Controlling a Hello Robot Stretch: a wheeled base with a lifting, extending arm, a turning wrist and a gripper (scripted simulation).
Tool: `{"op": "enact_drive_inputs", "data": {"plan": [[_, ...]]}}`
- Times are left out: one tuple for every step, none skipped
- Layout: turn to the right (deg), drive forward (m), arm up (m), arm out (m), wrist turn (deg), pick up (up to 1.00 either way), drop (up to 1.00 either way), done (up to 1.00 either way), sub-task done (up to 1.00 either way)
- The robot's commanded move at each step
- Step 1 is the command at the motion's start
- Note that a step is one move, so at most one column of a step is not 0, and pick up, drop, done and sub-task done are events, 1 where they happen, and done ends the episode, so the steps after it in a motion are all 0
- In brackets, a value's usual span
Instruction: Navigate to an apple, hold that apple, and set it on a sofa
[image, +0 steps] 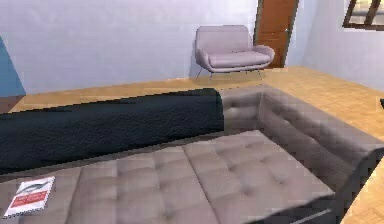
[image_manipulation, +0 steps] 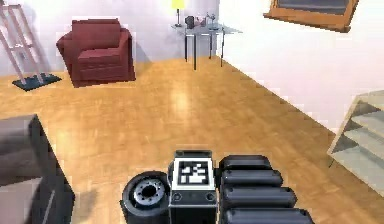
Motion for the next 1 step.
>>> {"op": "enact_drive_inputs", "data": {"plan": [[0.0, 0.15, 0.00, 0.00, 0.0, 0.00, 0.00, 0.00, 0.00]]}}
